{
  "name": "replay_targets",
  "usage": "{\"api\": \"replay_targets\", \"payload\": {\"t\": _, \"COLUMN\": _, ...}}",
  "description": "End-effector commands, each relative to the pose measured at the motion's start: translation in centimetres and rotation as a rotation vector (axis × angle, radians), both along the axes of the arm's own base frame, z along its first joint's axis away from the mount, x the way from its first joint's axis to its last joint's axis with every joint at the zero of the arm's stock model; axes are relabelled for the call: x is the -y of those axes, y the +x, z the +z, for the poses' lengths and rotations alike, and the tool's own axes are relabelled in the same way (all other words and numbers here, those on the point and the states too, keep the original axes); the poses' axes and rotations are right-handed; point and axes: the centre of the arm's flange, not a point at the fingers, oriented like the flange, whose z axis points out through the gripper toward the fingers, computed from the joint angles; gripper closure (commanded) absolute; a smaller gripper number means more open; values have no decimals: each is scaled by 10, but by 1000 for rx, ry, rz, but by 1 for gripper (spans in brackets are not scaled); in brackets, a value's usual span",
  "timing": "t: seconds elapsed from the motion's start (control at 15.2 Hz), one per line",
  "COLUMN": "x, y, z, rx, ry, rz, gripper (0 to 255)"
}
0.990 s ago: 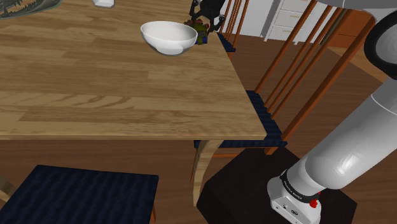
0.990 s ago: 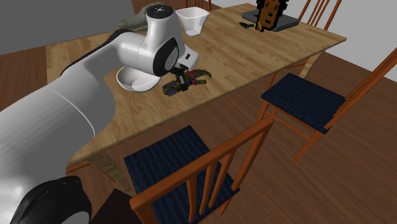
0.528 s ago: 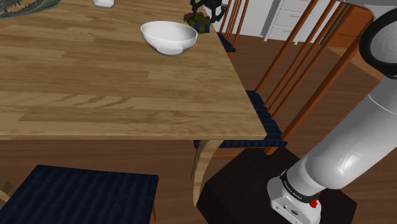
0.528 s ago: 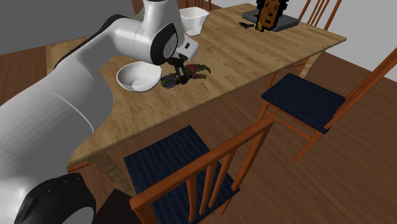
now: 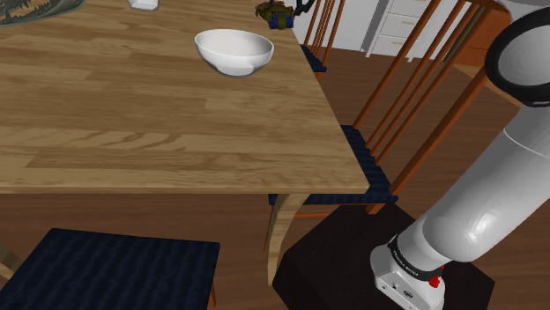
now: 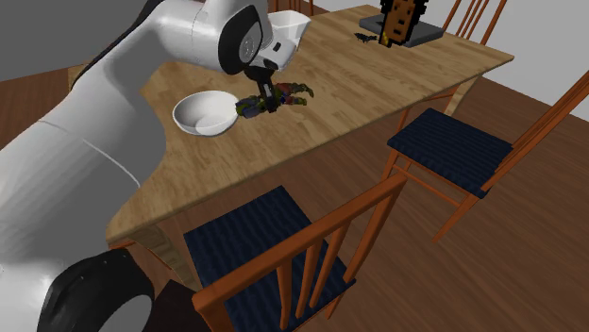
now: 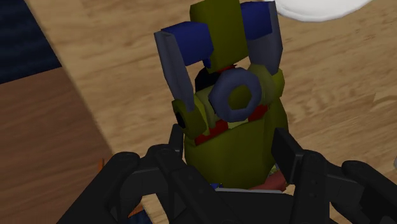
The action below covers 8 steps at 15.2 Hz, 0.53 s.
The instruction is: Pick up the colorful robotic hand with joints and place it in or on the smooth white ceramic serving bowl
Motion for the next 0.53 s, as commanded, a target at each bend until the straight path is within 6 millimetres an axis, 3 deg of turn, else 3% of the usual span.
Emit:
{"api": "replay_targets", "payload": {"t": 0.0, "x": -1, "y": 0, "z": 10, "rx": 0, "ry": 0, "rz": 0, "gripper": 255}}
{"api": "replay_targets", "payload": {"t": 0.46, "x": -1, "y": 0, "z": 47, "rx": 0, "ry": 0, "rz": 0, "gripper": 255}}
